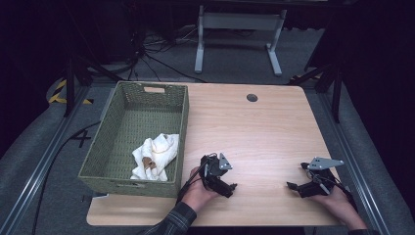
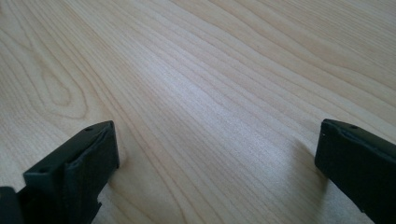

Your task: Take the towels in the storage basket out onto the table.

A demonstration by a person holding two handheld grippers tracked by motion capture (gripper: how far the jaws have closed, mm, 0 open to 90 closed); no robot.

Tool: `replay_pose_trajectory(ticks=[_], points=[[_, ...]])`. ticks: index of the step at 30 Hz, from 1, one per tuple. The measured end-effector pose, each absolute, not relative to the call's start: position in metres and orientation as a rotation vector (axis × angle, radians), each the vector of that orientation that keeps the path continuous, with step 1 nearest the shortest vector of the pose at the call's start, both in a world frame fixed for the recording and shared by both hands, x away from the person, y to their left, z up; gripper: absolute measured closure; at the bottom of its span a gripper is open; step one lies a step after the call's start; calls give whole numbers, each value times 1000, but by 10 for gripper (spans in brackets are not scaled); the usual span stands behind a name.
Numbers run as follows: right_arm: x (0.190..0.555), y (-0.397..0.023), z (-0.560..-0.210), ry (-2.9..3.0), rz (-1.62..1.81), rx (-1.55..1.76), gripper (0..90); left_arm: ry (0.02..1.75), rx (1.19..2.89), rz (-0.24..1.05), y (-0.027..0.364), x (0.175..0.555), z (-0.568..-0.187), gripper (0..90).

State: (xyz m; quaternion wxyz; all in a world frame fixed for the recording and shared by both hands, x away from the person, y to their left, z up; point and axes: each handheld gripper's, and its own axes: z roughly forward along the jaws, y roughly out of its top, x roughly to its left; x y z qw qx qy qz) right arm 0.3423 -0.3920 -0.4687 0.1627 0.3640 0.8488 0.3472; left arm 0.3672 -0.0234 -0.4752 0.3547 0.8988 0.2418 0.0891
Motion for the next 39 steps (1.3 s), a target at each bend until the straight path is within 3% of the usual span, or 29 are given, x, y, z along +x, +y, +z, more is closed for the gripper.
replay_pose_trajectory(ticks=[39], points=[[340,-395,-469,2436,994,1022,0,689,2312,228,-14,369,-452,29]])
